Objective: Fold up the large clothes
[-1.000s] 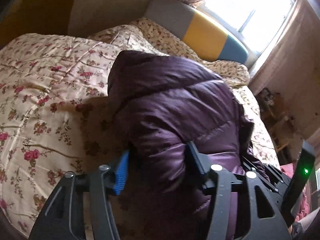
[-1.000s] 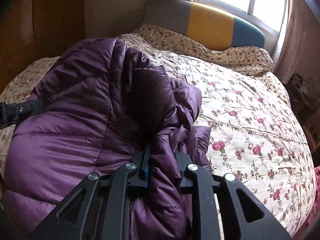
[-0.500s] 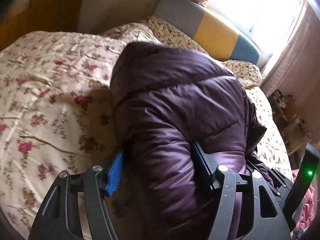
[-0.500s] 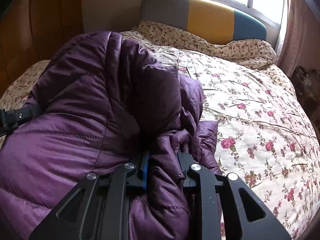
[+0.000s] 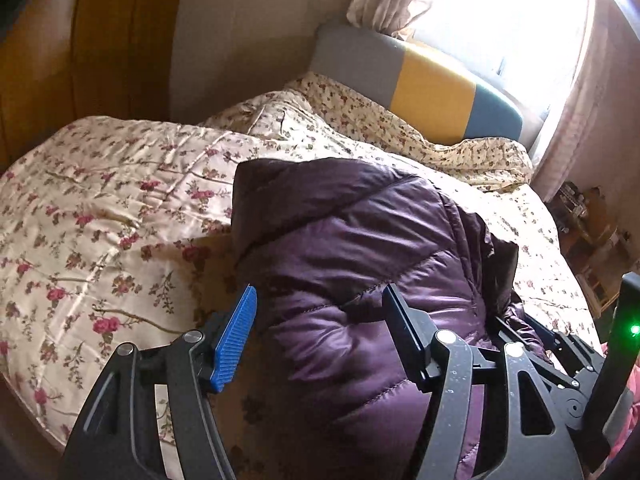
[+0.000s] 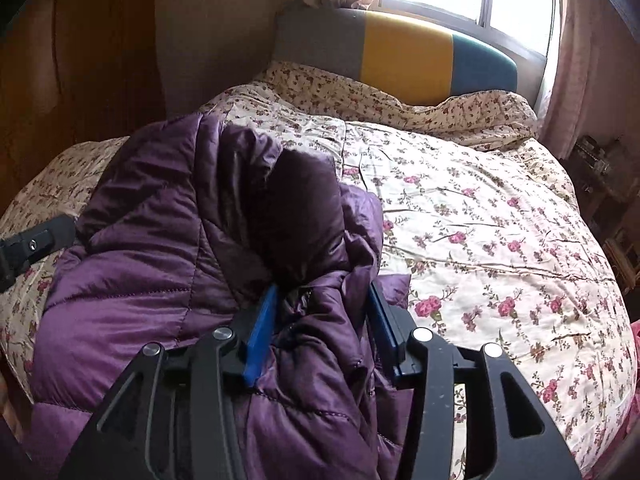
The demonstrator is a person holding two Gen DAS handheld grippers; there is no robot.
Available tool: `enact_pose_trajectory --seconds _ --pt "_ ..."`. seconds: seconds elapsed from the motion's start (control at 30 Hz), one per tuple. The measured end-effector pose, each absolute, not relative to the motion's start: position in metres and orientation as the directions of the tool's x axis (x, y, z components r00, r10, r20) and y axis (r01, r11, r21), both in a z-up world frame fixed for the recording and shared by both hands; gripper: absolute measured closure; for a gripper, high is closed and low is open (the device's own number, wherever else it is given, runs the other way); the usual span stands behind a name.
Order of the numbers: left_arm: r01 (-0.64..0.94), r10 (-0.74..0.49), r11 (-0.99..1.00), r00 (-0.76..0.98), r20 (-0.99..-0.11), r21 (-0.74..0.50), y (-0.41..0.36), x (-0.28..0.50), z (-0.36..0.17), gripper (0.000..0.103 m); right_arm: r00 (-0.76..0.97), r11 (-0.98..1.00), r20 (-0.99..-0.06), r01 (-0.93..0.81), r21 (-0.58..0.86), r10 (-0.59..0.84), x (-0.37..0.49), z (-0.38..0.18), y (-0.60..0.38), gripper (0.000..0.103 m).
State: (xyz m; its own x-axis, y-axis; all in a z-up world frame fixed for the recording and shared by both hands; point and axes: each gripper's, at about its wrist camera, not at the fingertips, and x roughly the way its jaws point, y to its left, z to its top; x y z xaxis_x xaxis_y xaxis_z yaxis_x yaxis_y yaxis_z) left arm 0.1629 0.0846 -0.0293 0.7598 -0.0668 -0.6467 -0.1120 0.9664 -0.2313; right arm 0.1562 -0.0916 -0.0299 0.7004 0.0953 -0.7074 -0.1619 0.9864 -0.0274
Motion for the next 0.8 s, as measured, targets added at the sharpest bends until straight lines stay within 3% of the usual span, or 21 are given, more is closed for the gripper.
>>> enact_pose_trajectory --seconds 0.07,0.7,0.73,0.8 --pt "-0.110 -0.069 0.966 0.761 -0.645 -0.233 0.084 0.163 -0.027 0.038 0.709 0.986 -0.699 -0.162 -0.031 0.094 0.152 -0.023 -0.089 0.051" --pt "-0.110 -0.076 0.963 0.763 -0.642 -0.245 0.081 0.180 -0.024 0.038 0.738 0.985 -0.671 -0.156 -0.072 0.068 0.193 0.008 -0.073 0.052" --pt "-0.111 -0.079 0.962 0.764 -0.641 -0.250 0.081 0.183 -0.022 0.031 0.735 0.986 -0.675 -0.154 -0.070 0.067 0.197 0.008 -0.074 0.052" --pt "-0.113 -0.090 0.955 0.770 -0.632 -0.274 0.083 0.186 -0.019 0.027 0.729 0.986 -0.681 -0.148 -0.072 0.059 0.203 0.006 -0.074 0.052"
